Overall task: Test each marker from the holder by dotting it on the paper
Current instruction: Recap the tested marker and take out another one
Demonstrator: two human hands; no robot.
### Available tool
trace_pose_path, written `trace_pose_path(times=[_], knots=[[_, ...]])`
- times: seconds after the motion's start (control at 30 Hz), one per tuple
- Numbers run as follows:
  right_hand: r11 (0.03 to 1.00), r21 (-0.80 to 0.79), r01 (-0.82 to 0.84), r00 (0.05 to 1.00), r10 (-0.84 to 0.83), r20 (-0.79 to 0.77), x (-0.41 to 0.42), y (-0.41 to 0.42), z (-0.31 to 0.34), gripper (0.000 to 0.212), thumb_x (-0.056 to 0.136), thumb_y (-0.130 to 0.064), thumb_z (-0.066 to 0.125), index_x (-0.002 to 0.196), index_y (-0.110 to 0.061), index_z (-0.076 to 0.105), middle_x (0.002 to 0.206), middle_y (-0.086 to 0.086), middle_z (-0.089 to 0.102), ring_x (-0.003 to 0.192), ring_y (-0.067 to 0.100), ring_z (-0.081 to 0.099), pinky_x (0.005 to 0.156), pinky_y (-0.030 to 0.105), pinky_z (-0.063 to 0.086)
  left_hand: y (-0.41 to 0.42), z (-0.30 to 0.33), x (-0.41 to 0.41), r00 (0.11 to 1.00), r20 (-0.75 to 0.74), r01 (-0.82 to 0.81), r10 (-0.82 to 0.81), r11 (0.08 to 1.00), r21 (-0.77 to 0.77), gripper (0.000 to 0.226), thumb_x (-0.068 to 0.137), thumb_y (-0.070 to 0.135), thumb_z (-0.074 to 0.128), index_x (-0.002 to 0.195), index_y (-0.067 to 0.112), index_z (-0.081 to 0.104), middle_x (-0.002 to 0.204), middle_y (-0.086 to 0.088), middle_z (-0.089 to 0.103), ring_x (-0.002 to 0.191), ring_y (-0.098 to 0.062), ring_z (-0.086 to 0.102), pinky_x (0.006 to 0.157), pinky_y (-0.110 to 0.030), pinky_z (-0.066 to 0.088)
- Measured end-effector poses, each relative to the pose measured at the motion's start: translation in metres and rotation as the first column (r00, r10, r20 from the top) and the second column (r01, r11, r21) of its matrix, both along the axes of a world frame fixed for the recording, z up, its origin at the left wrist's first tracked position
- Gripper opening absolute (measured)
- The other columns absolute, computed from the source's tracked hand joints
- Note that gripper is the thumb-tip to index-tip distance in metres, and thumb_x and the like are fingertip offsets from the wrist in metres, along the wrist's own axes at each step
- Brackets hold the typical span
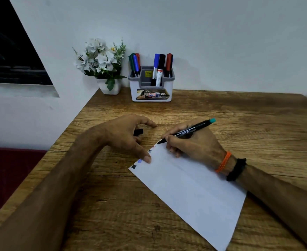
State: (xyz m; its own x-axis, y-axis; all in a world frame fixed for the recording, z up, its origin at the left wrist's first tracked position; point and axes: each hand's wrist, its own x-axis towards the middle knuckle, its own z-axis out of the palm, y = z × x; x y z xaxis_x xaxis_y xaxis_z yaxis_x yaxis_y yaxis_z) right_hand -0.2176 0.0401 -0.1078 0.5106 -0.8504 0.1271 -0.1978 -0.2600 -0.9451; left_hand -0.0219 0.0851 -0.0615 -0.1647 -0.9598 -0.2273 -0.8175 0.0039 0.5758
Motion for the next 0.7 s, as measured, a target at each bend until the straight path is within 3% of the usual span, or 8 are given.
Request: trace_pose_path(times=[0.07, 0.17, 0.2, 0.27, 0.4, 0.53, 0.63, 0.7], knots=[[1.000, -0.009, 0.002, 1.000, -0.002, 0.000, 0.0007, -0.0001, -0.0006, 0.008, 0.084, -0.002, 0.069, 0.081, 0.001, 0.076, 0.061, 0.011, 0.071, 0.044, 0.014, 0.063, 0.044, 0.021, 0.049, 0.0012, 0.0009, -0.0007, 1.000, 0.014, -0.010, 0.009, 1.000, 0.010, 0.093, 0.061, 0.028, 0.087, 0.143, 0.026, 0.041, 0.117, -0.001, 0.041, 0.088, 0.000, 0.051, 0.079, -0.028, 0.050], [1.000, 0.007, 0.029, 0.999, -0.029, 0.025, 0.0000, -0.0009, -0.0011, 0.009, 0.086, -0.003, 0.069, 0.082, 0.001, 0.076, 0.061, 0.012, 0.071, 0.045, 0.014, 0.063, 0.046, 0.022, 0.049, 0.0006, 0.0004, -0.0005, 1.000, -0.011, 0.004, -0.004, 1.000, 0.016, 0.094, 0.061, 0.027, 0.087, 0.143, 0.025, 0.041, 0.112, 0.005, 0.035, 0.072, 0.007, 0.061, 0.059, -0.009, 0.041], [1.000, 0.006, 0.027, 0.999, -0.027, 0.027, -0.0002, -0.0006, -0.0010, 0.009, 0.086, -0.003, 0.069, 0.082, 0.001, 0.076, 0.062, 0.013, 0.071, 0.045, 0.014, 0.063, 0.046, 0.022, 0.050, 0.0004, 0.0001, -0.0002, 1.000, -0.005, 0.005, -0.004, 1.000, 0.015, 0.093, 0.061, 0.027, 0.087, 0.142, 0.026, 0.042, 0.111, 0.006, 0.035, 0.074, 0.009, 0.059, 0.059, -0.008, 0.039], [1.000, -0.015, 0.004, 1.000, -0.004, 0.011, -0.0003, 0.0004, -0.0011, 0.008, 0.085, -0.002, 0.069, 0.082, 0.000, 0.076, 0.062, 0.013, 0.072, 0.045, 0.015, 0.063, 0.047, 0.023, 0.050, 0.0001, -0.0006, 0.0007, 1.000, 0.017, -0.002, 0.001, 1.000, 0.008, 0.093, 0.061, 0.029, 0.088, 0.142, 0.027, 0.042, 0.110, 0.008, 0.036, 0.080, 0.010, 0.054, 0.066, -0.011, 0.039], [1.000, -0.017, 0.019, 1.000, -0.019, 0.011, -0.0005, 0.0003, -0.0016, 0.007, 0.084, -0.002, 0.070, 0.082, -0.001, 0.076, 0.061, 0.012, 0.072, 0.045, 0.014, 0.063, 0.046, 0.022, 0.050, -0.0005, -0.0013, 0.0005, 1.000, 0.012, -0.002, 0.002, 1.000, 0.020, 0.094, 0.060, 0.030, 0.088, 0.142, 0.028, 0.042, 0.109, 0.009, 0.038, 0.048, 0.012, 0.053, 0.068, -0.018, 0.039], [0.999, -0.048, 0.004, 1.000, -0.004, -0.005, -0.0007, 0.0020, -0.0006, 0.008, 0.083, -0.002, 0.069, 0.081, -0.002, 0.077, 0.059, 0.009, 0.071, 0.044, 0.015, 0.063, 0.046, 0.021, 0.049, -0.0005, -0.0005, 0.0009, 1.000, 0.027, 0.000, 0.000, 1.000, 0.022, 0.094, 0.060, 0.030, 0.087, 0.142, 0.028, 0.042, 0.109, 0.008, 0.037, 0.068, 0.002, 0.061, 0.066, -0.015, 0.039], [0.999, -0.045, 0.022, 1.000, -0.022, -0.007, -0.0003, 0.0013, -0.0019, 0.008, 0.083, -0.002, 0.069, 0.080, -0.002, 0.077, 0.058, 0.007, 0.071, 0.044, 0.013, 0.062, 0.045, 0.020, 0.048, -0.0012, -0.0014, 0.0007, 1.000, 0.023, -0.003, 0.002, 1.000, 0.022, 0.094, 0.060, 0.030, 0.088, 0.142, 0.029, 0.042, 0.110, 0.007, 0.037, 0.052, 0.008, 0.057, 0.061, -0.013, 0.036], [0.999, -0.030, 0.045, 0.999, -0.045, 0.013, -0.0008, 0.0003, -0.0025, 0.007, 0.083, -0.003, 0.070, 0.080, -0.002, 0.076, 0.060, 0.010, 0.071, 0.045, 0.014, 0.063, 0.046, 0.021, 0.049, -0.0013, -0.0017, 0.0009, 1.000, 0.025, -0.007, 0.007, 1.000, 0.017, 0.095, 0.059, 0.031, 0.088, 0.142, 0.030, 0.042, 0.111, 0.009, 0.037, 0.053, 0.012, 0.057, 0.059, -0.012, 0.036]])
